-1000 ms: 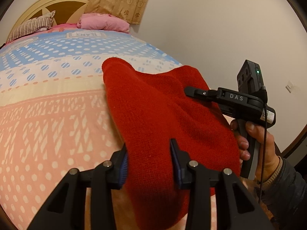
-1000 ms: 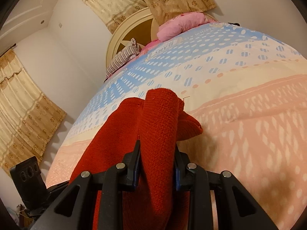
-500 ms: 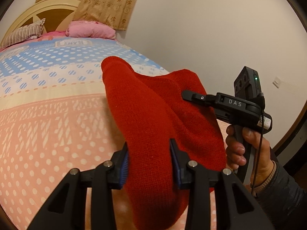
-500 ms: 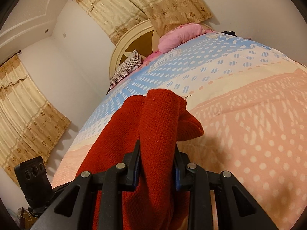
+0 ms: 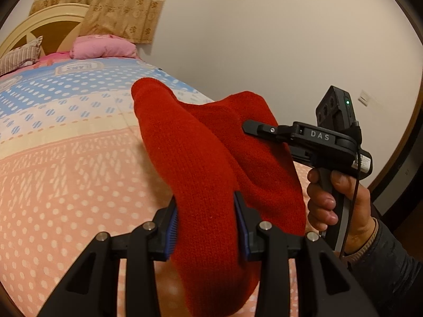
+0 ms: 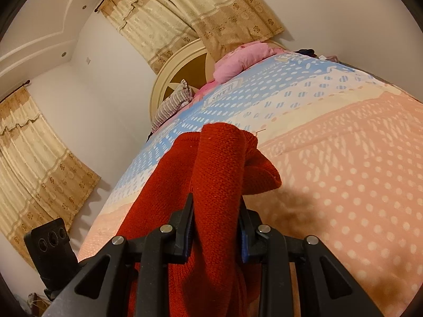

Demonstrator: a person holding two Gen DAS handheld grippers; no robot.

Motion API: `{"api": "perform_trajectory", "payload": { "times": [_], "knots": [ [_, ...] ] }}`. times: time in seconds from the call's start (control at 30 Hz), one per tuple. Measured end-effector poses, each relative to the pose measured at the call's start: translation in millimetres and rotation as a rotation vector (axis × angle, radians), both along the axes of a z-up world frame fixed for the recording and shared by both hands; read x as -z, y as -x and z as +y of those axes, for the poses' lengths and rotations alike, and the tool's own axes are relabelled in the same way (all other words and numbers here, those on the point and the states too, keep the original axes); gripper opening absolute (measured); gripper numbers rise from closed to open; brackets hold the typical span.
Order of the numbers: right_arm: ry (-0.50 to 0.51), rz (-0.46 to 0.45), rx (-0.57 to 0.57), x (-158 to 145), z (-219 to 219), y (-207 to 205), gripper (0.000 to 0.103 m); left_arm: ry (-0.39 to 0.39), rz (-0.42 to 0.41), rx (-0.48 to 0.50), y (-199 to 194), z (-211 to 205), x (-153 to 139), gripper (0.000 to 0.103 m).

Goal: Fold small clothes

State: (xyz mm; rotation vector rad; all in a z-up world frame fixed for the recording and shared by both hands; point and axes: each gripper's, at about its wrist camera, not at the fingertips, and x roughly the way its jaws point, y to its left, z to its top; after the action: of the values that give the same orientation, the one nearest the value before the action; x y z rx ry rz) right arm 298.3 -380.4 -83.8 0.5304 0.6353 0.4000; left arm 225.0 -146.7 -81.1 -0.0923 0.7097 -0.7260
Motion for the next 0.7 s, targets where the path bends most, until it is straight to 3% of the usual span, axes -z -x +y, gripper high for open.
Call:
{"api": "perform_trajectory", "payload": {
  "times": [0.7],
  "knots": [
    [0.004, 0.014, 0.112, 2.0, -67.1, 60.9, 0.027, -0.006, -0.002, 0.113, 27.6, -57.7, 11.8, 0.038]
  ]
}}
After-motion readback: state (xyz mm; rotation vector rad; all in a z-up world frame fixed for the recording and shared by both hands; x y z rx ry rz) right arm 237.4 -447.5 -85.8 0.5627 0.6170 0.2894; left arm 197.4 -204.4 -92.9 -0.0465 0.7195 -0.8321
